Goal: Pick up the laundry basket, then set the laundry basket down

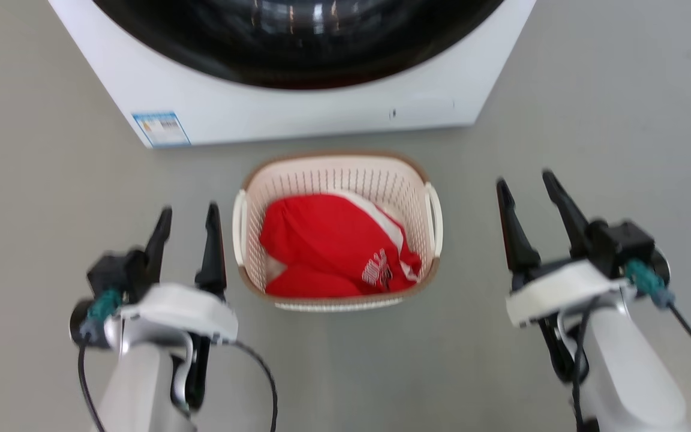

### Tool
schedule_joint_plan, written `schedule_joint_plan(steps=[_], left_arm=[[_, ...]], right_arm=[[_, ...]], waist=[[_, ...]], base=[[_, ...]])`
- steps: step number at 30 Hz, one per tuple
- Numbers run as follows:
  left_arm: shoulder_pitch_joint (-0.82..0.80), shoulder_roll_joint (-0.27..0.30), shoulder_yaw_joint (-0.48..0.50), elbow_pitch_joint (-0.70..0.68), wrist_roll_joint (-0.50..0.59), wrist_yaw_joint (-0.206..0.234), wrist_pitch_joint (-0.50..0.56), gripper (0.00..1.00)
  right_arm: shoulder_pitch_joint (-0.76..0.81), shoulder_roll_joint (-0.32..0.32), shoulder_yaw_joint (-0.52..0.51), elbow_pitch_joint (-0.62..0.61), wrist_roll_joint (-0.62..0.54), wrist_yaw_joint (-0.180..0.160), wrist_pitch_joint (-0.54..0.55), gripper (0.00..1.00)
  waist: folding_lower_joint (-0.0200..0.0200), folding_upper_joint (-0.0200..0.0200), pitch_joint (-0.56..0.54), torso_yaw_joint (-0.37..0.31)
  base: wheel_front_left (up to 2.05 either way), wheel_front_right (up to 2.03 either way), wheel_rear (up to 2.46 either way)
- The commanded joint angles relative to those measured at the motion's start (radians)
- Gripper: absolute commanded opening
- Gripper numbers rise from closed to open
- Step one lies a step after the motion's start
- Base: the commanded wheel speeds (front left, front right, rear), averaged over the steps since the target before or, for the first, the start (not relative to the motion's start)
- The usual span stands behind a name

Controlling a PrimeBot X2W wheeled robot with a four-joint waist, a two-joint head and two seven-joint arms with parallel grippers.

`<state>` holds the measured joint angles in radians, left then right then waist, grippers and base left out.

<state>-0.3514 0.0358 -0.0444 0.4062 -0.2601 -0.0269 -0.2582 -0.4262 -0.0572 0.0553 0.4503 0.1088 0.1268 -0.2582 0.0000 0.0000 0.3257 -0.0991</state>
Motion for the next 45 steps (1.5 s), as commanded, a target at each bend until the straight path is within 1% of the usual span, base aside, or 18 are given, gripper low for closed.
schedule_joint_plan(steps=[1,7,13,20,27,28,33,35,40,43,45], left_arm=[[0.028,0.015,0.029,-0.038,-0.002,-0.006,-0.004,1.0],[0.143,0.015,0.036,-0.075,0.003,-0.008,-0.004,1.0],[0.253,0.015,0.05,-0.109,0.01,-0.009,-0.004,1.0],[0.339,0.015,0.092,-0.131,0.02,-0.008,-0.004,1.0],[0.378,0.014,0.104,-0.151,-0.001,-0.007,-0.004,1.0],[0.395,0.003,0.074,-0.122,0.005,-0.006,0.003,0.0],[0.421,-0.006,0.072,-0.071,0.006,-0.005,0.003,0.0],[0.415,-0.005,0.077,-0.069,-0.015,-0.007,0.012,0.0],[0.409,-0.004,0.081,-0.073,-0.069,-0.011,0.027,0.0],[0.406,-0.004,0.082,-0.076,-0.102,-0.013,0.035,0.0],[0.403,-0.004,0.082,-0.078,-0.124,-0.015,0.04,0.0]], right_arm=[[0.039,0.0,0.01,-0.04,-0.012,0.004,-0.004,1.0],[0.174,-0.009,0.004,-0.091,-0.006,0.004,-0.004,1.0],[0.292,-0.024,-0.008,-0.155,0.006,0.004,-0.004,1.0],[0.386,-0.036,-0.035,-0.174,-0.001,0.004,-0.004,1.0],[0.427,-0.027,-0.072,-0.174,-0.013,0.004,-0.004,1.0],[0.431,-0.024,-0.092,-0.147,-0.004,-0.001,0.001,0.0],[0.433,-0.012,-0.085,-0.099,-0.004,-0.001,0.003,0.0],[0.429,-0.012,-0.088,-0.098,0.019,-0.001,0.01,0.0],[0.426,-0.011,-0.092,-0.104,0.08,-0.001,0.026,0.0],[0.424,-0.011,-0.093,-0.107,0.116,-0.001,0.034,0.0],[0.422,-0.011,-0.094,-0.109,0.14,0.0,0.039,0.0]], waist=[[0.0,0.0,-0.07,0.011],[0.0,0.0,-0.168,0.024],[0.0,0.0,-0.24,0.027],[0.0,0.0,-0.292,0.027],[0.0,0.0,-0.316,0.034],[0.0,0.0,-0.316,0.033],[0.0,0.0,-0.317,0.034],[0.0001,0.0,-0.317,0.035],[0.0023,0.0,-0.319,0.037],[0.0005,0.0,-0.318,0.039],[0.0001,0.0,-0.317,0.04]], base=[[0.0,0.0,0.0],[0.0,0.0,0.0],[0.0,0.0,0.0],[0.0,0.0,0.0],[0.0,0.0,0.0],[0.0,0.0,0.0],[0.0,0.0,0.0],[0.0,0.0,0.0],[0.0,0.0,0.0],[0.0,0.0,0.0],[0.0,0.0,0.0]])
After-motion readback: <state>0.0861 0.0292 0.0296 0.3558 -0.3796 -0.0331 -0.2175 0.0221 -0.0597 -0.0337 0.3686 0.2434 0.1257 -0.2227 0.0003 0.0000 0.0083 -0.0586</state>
